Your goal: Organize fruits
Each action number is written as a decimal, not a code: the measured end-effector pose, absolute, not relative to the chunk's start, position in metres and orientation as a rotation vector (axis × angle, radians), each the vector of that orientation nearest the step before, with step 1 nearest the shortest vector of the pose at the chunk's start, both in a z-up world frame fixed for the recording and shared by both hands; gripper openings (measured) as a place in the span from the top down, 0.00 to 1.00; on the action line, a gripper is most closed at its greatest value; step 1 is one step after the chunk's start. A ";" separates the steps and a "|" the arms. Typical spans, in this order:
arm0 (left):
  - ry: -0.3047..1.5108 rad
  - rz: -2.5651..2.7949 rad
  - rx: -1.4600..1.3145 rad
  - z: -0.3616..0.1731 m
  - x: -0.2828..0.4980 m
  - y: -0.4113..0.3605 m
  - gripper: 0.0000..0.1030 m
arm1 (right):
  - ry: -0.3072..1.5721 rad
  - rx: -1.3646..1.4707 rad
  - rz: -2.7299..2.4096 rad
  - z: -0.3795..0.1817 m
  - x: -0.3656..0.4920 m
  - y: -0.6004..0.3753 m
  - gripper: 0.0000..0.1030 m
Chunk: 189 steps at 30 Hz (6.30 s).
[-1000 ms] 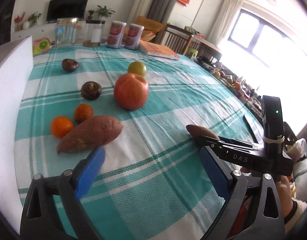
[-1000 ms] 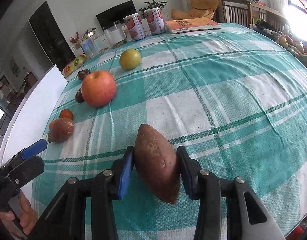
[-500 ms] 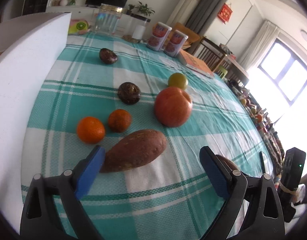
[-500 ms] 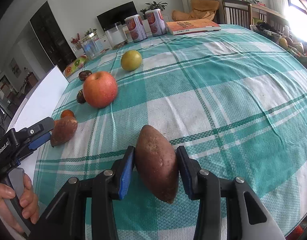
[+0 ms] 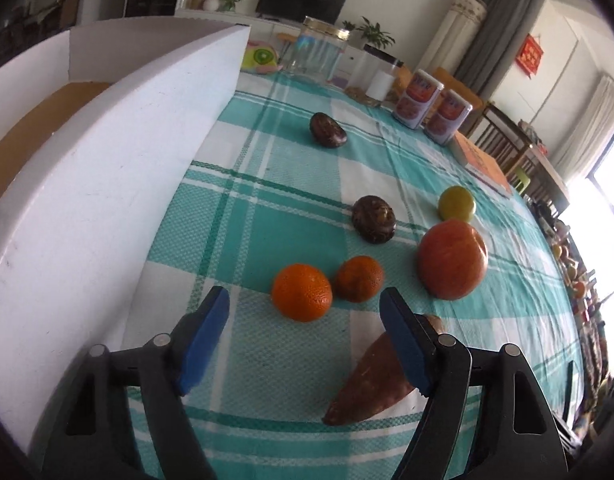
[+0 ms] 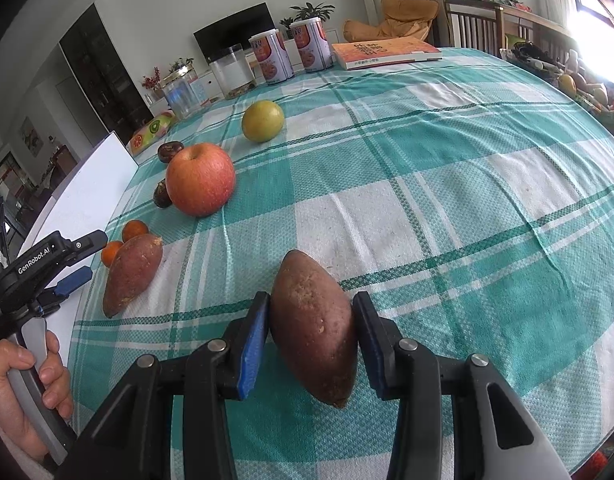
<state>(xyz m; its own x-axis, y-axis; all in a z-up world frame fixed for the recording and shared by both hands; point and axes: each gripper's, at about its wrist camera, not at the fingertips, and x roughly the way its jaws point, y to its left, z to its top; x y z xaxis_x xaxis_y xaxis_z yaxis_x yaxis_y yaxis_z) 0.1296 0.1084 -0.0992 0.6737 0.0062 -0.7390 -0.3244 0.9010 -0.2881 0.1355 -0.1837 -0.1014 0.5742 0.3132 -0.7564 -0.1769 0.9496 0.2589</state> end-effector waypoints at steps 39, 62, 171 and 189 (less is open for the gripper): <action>0.919 -0.188 -0.071 -0.103 0.064 0.026 0.37 | 1.206 0.141 0.407 -0.095 0.151 -0.190 0.33; 0.743 -0.241 -0.413 0.015 0.003 0.129 0.70 | 1.173 0.495 0.815 -0.016 0.129 -0.101 0.61; 0.921 -0.387 0.197 -0.119 0.222 -0.153 0.00 | 0.938 0.100 -0.215 -0.111 0.227 -0.317 0.00; 0.921 -0.387 0.197 -0.119 0.222 -0.153 0.00 | 0.938 0.101 -0.215 -0.111 0.227 -0.317 0.00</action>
<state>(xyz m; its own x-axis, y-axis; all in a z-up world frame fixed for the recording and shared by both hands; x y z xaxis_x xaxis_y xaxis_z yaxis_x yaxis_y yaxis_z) 0.2222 -0.1533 -0.1192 0.5423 -0.2405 -0.8050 0.4068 0.9135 0.0011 0.2269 -0.3169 -0.1106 0.5723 -0.1395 -0.8081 0.2267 0.9739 -0.0077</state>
